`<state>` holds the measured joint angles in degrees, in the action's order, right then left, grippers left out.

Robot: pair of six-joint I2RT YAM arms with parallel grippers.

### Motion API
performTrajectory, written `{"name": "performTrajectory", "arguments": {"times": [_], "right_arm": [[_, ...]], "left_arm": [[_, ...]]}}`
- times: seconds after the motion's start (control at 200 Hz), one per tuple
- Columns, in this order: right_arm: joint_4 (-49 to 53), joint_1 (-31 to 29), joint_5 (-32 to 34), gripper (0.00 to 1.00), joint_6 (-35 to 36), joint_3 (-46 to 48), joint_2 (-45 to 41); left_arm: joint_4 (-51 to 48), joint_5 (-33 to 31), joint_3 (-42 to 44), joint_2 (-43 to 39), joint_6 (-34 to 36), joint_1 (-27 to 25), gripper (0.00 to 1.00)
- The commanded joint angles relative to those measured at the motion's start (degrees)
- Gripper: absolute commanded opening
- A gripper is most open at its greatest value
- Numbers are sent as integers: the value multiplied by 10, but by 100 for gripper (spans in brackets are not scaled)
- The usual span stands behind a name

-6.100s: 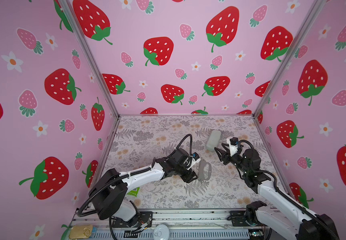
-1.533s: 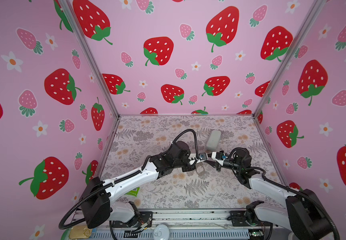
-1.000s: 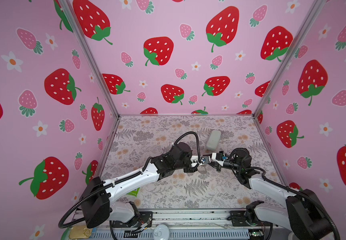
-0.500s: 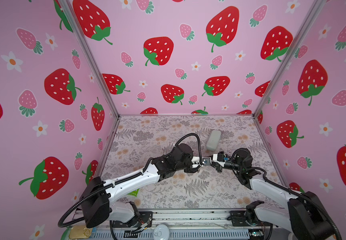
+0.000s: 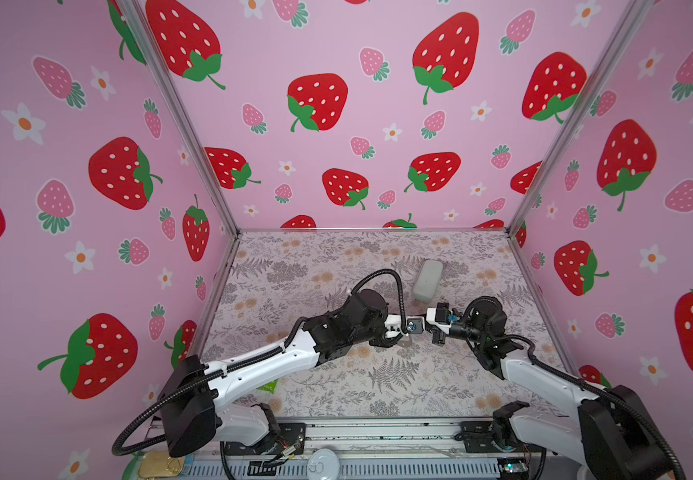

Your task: Put the keys on the keyring

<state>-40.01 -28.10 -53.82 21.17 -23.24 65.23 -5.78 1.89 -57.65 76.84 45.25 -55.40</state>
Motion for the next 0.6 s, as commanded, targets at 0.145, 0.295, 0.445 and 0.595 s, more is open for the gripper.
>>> {"name": "performTrajectory", "arguments": {"times": [0.145,0.295,0.445,0.595], "right_arm": [[-21,-8,31,1,60,13,-32],[-33,-12,62,1,117,28,-53],[-37,-18,67,1,156,30,-62],[-40,-27,59,2,165,25,-64]], "left_arm": [[26,-14,17,-42,-25,-4,46],[12,-24,41,-67,-46,2,55],[4,-32,50,-73,-55,3,53],[17,-31,42,-59,-69,5,49]]}}
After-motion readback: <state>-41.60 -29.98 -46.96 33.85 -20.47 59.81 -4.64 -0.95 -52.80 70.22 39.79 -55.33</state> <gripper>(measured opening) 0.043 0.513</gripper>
